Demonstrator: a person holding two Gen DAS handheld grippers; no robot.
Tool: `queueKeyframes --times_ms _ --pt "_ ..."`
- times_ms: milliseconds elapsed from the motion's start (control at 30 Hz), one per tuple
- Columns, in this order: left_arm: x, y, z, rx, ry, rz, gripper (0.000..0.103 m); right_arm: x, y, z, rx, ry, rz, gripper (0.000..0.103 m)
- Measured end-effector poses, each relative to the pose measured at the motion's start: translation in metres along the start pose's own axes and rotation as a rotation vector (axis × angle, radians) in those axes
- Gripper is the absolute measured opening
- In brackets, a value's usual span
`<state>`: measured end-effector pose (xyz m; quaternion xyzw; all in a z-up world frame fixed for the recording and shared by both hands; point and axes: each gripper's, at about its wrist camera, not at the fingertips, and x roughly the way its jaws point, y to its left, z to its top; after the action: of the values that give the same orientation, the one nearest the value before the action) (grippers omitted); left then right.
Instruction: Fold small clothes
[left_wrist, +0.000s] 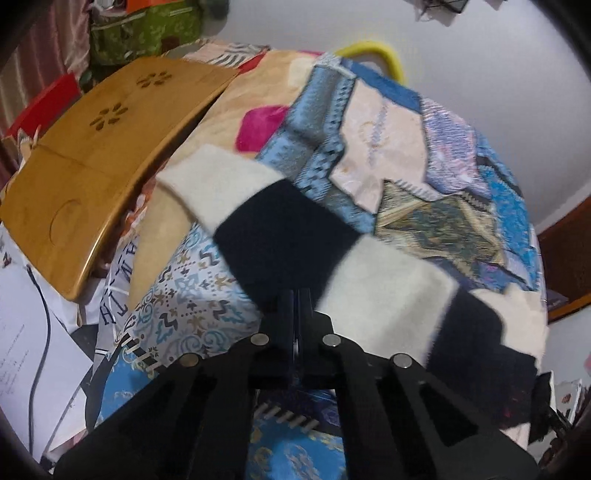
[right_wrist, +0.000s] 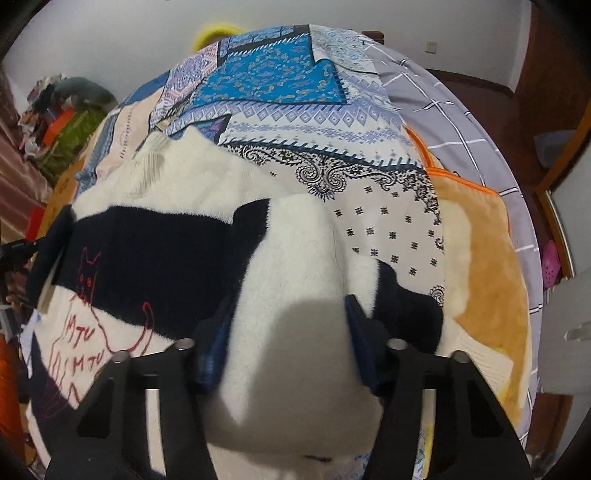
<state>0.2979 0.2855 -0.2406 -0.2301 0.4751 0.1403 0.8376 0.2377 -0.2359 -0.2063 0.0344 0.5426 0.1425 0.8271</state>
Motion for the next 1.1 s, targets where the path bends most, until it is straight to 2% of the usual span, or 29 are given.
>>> queueKeyframes --times_ms 100,200,400,533,700,867,1033,1100 --pt "-0.021 -0.017 0.003 0.053 -0.048 -0.003 0.000 -0.010 0.000 -0.002 -0.010 -0.025 -0.003 0.031" --pt "-0.045 -0.041 0.004 0.120 -0.098 -0.008 0.000 -0.023 -0.005 -0.003 -0.013 -0.062 0.001 0.022" --pt "-0.078 -0.075 -0.001 0.198 -0.153 -0.010 0.000 -0.051 -0.031 -0.007 0.027 -0.130 -0.018 0.018" --pt "-0.074 -0.068 -0.006 0.147 -0.104 -0.041 0.004 -0.060 -0.049 -0.018 0.049 -0.136 -0.050 0.018" --pt "-0.049 -0.041 -0.014 0.052 -0.003 -0.052 0.008 -0.068 -0.074 -0.029 0.098 -0.130 -0.077 0.022" --pt "-0.020 -0.022 -0.024 0.025 0.075 -0.008 0.035 -0.072 -0.091 -0.039 0.112 -0.117 -0.139 0.022" --pt "0.008 -0.008 -0.027 -0.037 0.150 -0.052 0.039 -0.083 -0.098 -0.042 0.101 -0.111 -0.200 0.022" --pt "0.019 -0.002 -0.028 -0.079 0.178 -0.081 0.039 -0.091 -0.101 -0.044 0.102 -0.121 -0.208 0.027"
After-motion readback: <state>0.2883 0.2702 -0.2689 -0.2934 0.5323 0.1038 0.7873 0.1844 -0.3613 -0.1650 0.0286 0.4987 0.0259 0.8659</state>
